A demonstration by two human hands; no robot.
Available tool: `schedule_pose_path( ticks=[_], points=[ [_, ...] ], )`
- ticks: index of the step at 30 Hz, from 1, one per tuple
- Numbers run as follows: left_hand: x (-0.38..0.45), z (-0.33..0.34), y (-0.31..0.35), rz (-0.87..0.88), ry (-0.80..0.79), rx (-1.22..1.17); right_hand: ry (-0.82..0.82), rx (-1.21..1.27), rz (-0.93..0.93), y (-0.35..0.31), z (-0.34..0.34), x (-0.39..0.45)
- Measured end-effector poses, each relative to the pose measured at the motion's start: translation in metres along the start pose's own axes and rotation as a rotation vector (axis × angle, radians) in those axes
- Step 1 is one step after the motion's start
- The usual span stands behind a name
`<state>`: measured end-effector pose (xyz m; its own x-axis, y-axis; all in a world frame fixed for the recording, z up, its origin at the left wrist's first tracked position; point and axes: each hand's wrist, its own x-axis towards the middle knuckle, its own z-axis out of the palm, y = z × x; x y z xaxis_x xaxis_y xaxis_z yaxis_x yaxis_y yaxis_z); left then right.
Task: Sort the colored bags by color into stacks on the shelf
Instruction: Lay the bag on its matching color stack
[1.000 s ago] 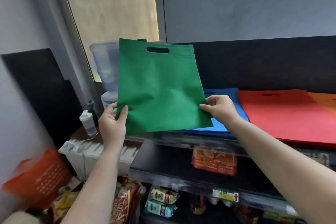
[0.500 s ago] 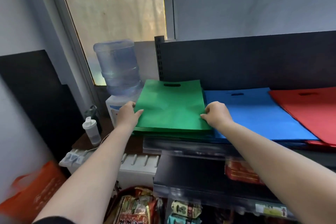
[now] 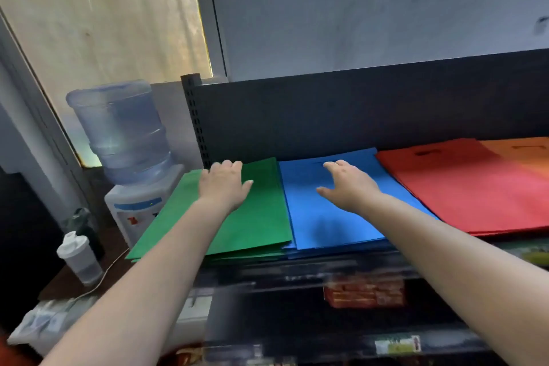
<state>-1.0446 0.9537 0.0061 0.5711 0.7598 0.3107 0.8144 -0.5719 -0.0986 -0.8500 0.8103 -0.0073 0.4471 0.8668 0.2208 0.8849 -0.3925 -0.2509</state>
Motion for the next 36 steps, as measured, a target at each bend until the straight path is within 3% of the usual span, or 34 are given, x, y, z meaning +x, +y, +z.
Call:
schedule_pose_path(
  ticks=[13, 21, 36],
  points=[
    [0.064, -0.061, 0.355, 0.42, 0.111, -0.099, 0.082, -0.362, 0.315, 0.282, -0.141, -0.072],
    [0.047, -0.09, 0.567, 0.67, 0.136, -0.24, 0.08, -0.482, 0.577, 0.439, -0.211, -0.161],
    [-0.013, -0.149, 0.915, 1.201, 0.13, -0.419, 0.125, -0.601, 1.099, 0.663, -0.308, -0.308]
  ],
)
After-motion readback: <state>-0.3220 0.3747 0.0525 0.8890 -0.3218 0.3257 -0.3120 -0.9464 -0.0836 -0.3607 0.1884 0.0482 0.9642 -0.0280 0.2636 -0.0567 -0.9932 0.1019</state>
